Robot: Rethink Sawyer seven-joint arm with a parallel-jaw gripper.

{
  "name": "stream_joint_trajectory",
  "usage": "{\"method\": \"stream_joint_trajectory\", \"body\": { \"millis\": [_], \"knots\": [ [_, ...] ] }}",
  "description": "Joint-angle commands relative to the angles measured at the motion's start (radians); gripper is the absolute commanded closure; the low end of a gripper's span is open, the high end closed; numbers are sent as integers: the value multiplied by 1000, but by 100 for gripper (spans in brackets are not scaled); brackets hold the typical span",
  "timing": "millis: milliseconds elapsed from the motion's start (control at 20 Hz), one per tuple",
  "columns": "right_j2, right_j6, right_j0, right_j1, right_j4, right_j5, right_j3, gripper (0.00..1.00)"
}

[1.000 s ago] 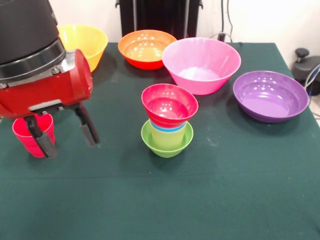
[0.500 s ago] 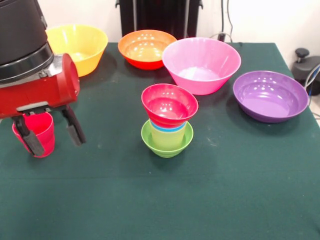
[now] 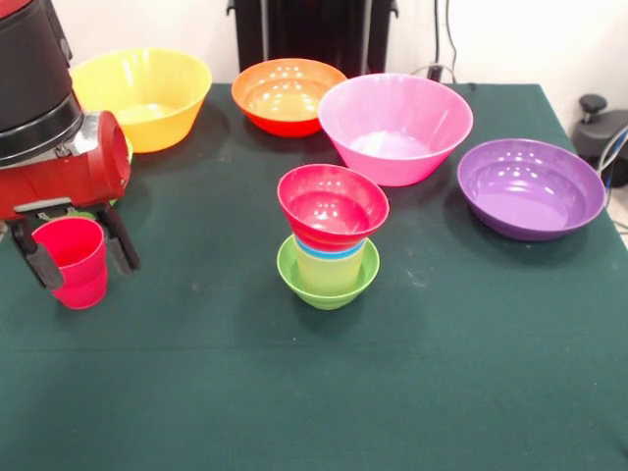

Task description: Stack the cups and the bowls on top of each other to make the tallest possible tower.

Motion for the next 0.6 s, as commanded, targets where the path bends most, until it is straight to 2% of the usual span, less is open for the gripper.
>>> {"method": "stream_joint_trajectory", "body": {
  "millis": [50, 600],
  "knots": [
    [-100, -108, 16, -10, -26, 117, 114, 0],
    [-147, -42, 28, -34, 31, 108, 204, 0]
  ]
}}
